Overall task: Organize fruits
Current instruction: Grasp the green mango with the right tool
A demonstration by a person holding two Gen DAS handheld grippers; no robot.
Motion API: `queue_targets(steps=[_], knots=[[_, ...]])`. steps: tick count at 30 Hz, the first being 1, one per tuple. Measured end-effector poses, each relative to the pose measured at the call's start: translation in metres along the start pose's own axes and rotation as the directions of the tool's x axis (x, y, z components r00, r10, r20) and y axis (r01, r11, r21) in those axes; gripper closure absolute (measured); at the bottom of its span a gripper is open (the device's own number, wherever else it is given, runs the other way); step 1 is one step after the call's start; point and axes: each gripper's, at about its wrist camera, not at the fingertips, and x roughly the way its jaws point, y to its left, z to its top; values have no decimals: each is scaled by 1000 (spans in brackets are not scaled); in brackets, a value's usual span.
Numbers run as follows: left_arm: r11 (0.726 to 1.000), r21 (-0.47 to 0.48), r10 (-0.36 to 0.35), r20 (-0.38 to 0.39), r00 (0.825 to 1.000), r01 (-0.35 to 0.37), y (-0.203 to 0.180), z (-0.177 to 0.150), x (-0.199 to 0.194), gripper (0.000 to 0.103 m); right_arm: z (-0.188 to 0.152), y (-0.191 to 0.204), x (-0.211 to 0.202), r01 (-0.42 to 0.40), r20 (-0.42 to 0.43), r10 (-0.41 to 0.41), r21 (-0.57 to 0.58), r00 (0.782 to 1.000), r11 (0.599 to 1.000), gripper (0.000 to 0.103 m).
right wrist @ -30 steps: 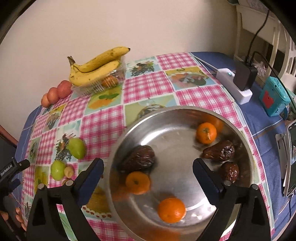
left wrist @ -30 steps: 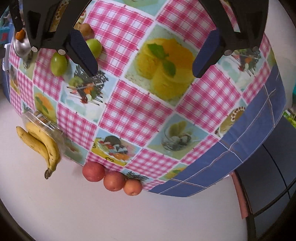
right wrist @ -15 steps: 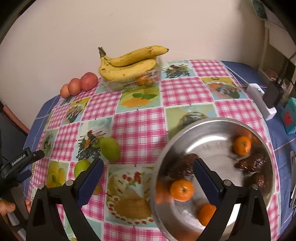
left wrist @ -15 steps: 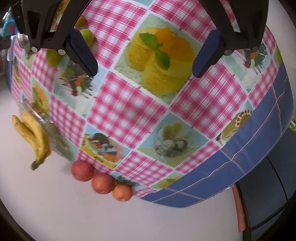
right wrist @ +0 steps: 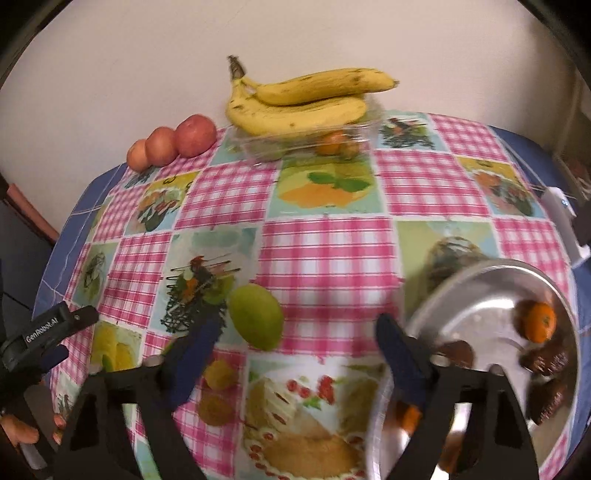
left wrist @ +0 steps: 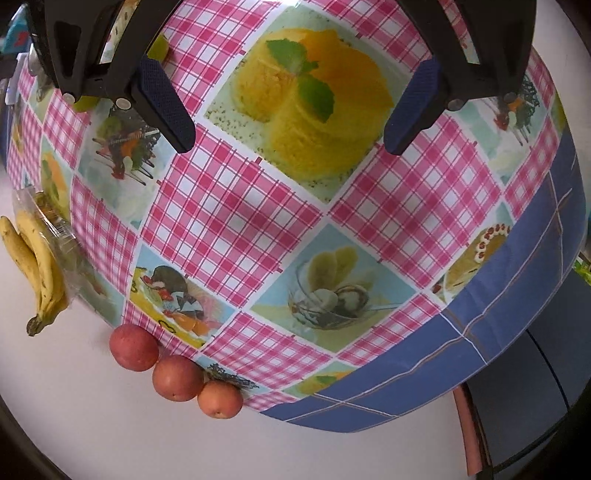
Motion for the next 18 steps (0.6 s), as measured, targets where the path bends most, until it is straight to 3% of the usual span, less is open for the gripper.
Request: queue_targets(steps=[8,13,18], knots=[[1000,21,-12,-3,1000,12,-7,0,3,0,1,16,34,-10,-54,8,-43,998,999,42],[999,27,-24,-14,1000,24,-11,0,5,0,1,16,36,-53,-57,51,-36,997,998,62],[996,21,-87,-33,996,87,-12,-1,5,0,1,15,35,-64,-60,62,-25,996,998,62]])
